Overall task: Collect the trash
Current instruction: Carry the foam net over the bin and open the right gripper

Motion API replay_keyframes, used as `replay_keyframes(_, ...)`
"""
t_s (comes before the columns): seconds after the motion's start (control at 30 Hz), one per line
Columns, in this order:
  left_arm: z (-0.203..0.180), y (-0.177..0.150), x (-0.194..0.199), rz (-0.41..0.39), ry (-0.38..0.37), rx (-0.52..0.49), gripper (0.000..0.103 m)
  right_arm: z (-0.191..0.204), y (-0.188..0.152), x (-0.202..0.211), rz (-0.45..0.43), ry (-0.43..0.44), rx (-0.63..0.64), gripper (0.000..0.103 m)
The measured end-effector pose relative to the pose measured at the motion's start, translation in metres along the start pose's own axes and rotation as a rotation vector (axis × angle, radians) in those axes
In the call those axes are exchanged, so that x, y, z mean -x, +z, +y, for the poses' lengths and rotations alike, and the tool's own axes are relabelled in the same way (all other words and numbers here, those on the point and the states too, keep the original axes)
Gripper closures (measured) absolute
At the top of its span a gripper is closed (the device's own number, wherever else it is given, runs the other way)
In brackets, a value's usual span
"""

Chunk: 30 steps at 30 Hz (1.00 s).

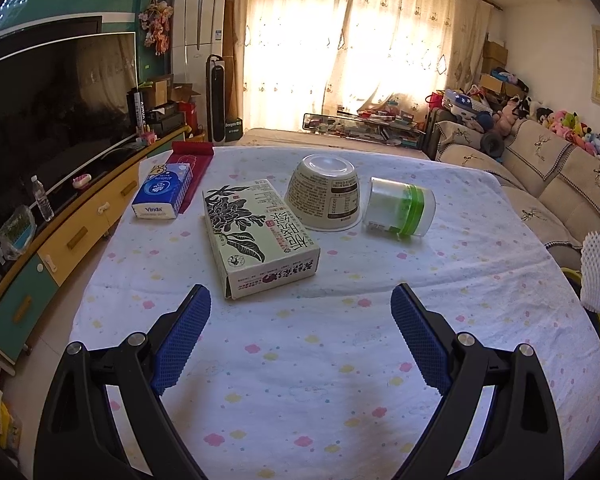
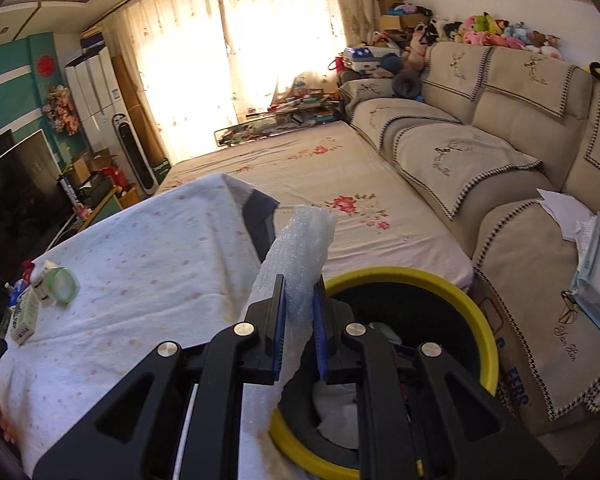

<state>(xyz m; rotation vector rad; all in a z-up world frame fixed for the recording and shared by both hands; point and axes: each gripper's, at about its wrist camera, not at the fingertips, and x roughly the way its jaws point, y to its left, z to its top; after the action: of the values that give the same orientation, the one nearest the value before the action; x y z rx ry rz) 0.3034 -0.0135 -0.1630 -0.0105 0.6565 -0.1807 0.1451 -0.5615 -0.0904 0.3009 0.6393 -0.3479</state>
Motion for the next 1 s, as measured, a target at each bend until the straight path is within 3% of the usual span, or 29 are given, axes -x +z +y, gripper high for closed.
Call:
replay_keyframes(0.23,0.0,0.0,0.0,0.002,-0.002,0.002,0.013,-0.049,-0.015,-0.021,0.037,-0.08,-0.07,0.091)
replay_keyframes(0.5,-0.001,0.0,-0.001,0.001,-0.003,-0.005,0.013,-0.066,-0.025,-0.036,0.072,-0.128,-0.093,0.088)
replay_keyframes(0.53,-0.002,0.0,-0.001,0.0,-0.003,-0.007,0.013,-0.067,-0.027,-0.036,0.074,-0.135,-0.095,0.082)
replay_keyframes(0.57,-0.002,0.0,-0.001,0.0,-0.003,-0.007,0.013,-0.068,-0.027,-0.036,0.071,-0.14,-0.101,0.065)
replay_keyframes(0.63,-0.001,-0.001,-0.001,0.001,-0.004,-0.008,0.013,-0.068,-0.028,-0.032,0.057,-0.146,-0.111,0.049)
replay_keyframes(0.77,-0.001,0.0,-0.002,0.005,0.0,-0.005,0.013,-0.065,-0.032,-0.025,0.043,-0.152,-0.106,0.048)
replay_keyframes(1.0,0.002,0.0,-0.009,0.045,0.038,0.023,0.011,-0.058,-0.039,-0.028,0.055,-0.084,-0.124,0.046)
